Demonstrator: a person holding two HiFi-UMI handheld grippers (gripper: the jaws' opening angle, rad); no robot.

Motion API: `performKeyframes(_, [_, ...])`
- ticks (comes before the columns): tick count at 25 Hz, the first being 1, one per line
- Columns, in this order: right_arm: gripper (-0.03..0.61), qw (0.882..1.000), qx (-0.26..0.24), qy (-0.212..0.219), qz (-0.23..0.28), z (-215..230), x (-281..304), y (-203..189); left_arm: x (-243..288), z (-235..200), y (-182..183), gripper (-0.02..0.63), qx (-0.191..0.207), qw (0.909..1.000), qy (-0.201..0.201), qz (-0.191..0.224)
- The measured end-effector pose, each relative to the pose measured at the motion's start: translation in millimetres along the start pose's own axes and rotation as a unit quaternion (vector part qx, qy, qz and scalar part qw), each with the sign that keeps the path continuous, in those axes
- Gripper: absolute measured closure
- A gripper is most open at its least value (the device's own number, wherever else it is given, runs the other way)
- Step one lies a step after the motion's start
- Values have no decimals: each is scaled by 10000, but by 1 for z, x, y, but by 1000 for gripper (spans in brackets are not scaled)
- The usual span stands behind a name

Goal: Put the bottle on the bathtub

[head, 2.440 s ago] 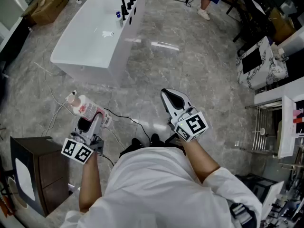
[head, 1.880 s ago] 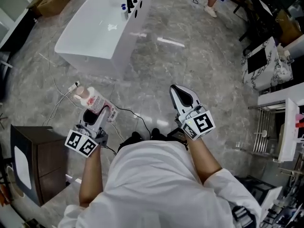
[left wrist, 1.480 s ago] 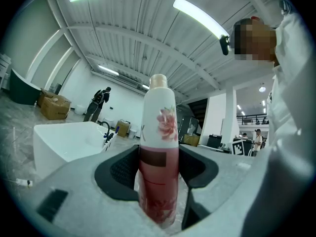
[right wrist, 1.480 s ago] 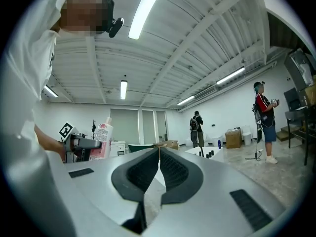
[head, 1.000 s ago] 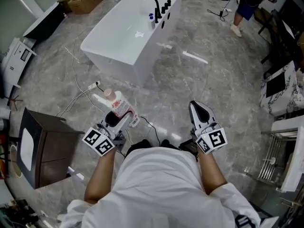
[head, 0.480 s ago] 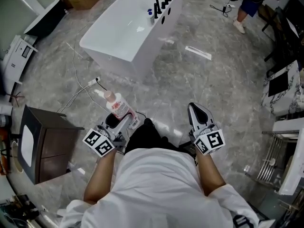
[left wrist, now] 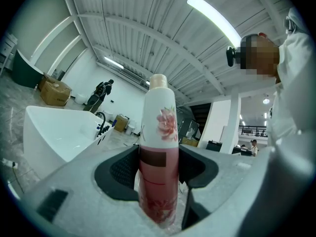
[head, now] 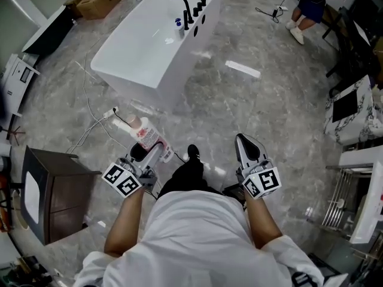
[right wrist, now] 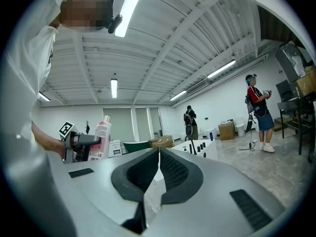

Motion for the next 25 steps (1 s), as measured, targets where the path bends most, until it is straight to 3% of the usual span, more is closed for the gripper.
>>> performKeyframes(9, [560,9997,-34,-41,-241,40,63,5,52,-57,15,383,-117,9999,-6,89])
performKeyframes(25, [560,9990,-65,-92,-434,117,248,33,195,-204,82,383,-215,9994,-243,-139])
Point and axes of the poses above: the fingertips, and each gripper's own axes: x forward along the fingers, z to its right, y out of its top, the point moved 7 cm from there along -x, backward along the fingers, and after that the axes turned 5 degrees about -y, right-handed, at the moved point
